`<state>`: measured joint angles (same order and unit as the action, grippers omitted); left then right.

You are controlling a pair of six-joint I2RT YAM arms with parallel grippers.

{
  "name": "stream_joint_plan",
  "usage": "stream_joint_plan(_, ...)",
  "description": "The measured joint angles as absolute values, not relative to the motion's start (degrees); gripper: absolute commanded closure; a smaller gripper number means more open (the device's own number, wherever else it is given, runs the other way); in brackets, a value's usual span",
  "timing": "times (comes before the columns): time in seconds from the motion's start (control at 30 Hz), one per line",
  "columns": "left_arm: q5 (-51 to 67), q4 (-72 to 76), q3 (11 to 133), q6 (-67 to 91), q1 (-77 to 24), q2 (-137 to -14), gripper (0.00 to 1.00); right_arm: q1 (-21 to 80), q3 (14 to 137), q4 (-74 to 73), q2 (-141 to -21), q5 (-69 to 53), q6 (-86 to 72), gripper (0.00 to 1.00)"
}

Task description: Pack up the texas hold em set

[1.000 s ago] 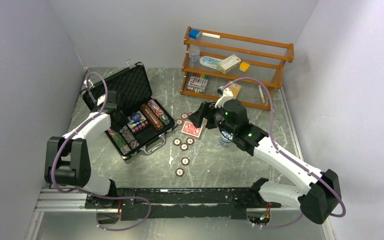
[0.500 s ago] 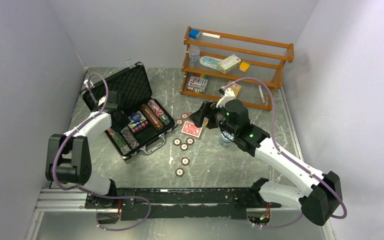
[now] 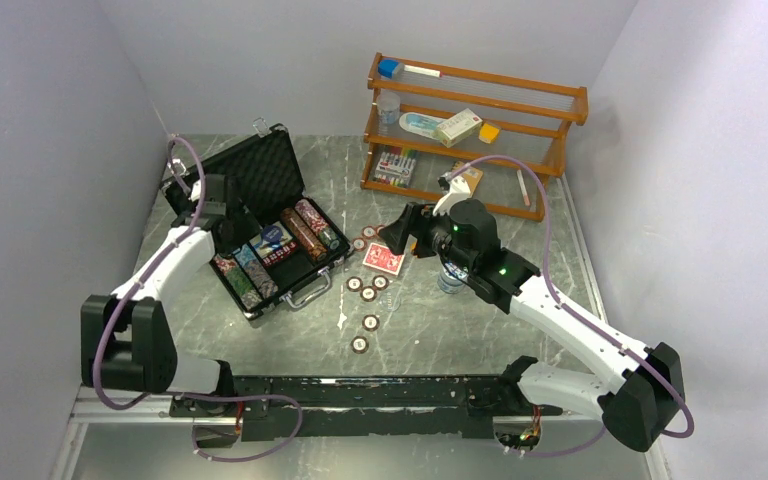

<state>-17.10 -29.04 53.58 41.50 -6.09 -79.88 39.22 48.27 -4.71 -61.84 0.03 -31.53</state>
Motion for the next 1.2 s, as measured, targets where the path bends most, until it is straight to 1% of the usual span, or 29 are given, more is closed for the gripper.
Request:
stream_joint_plan(0.03, -16.2, -28.9, 53.6, 40.9, -6.1, -79.2, 0.31, 39.2, 48.3, -4.8, -61.8, 0.1, -31.5, 0.15)
stream_joint_plan(0.1, -13.5, -28.1, 53.3, 39.6, -6.1, -76.8, 0.23, 39.2, 48.3, -5.2, -61.8, 0.4, -31.5, 0.15)
stream_joint_plan(0.27, -3.2, -23.1, 50.7, 34.2, -6.4, -66.7, 0.22, 39.2, 48.4, -7.7, -62.2, 2.6, -31.5, 0.15)
stream_joint_plan(0.43, 12.1, -15.9, 48.5, 27.0, -8.7, -54.8, 0.18, 39.2, 49.7, -12.2, -65.6, 7.4, -31.2, 0.15)
stream_joint_plan(0.57, 20.5, -10.8, 47.8, 23.2, -9.5, -46.1, 0.15, 38.7, 50.9, -16.6, -69.3, 12.6, -31.0, 0.15)
stream_joint_plan(0.7, 24.0, -7.1, 47.4, 20.6, -9.5, -42.0, 0.13, 35.4, 52.9, -20.6, -72.9, 17.0, -31.2, 0.14)
stream_joint_plan(0.8, 25.3, -5.6, 46.0, 19.0, -9.5, -40.8, 0.12, 33.1, 53.1, -21.4, -74.7, 17.7, -31.2, 0.14)
stream_joint_plan(0.9, 25.4, -5.7, 44.6, 18.3, -9.5, -41.1, 0.13, 32.7, 53.8, -20.9, -77.5, 14.2, -29.9, 0.14)
stream_joint_plan(0.97, 25.4, -6.1, 44.4, 18.0, -9.5, -42.1, 0.14, 32.8, 55.7, -20.5, -81.4, 11.0, -28.5, 0.14)
stream_joint_plan(1.1, 25.4, -6.6, 44.4, 17.8, -9.5, -43.2, 0.14, 32.8, 62.3, -20.4, -93.0, 5.5, -22.9, 0.13)
stream_joint_plan(1.2, 25.9, -6.5, 44.4, 17.8, -9.5, -43.2, 0.15, 32.9, 63.8, -20.1, -97.8, 2.8, -17.4, 0.12)
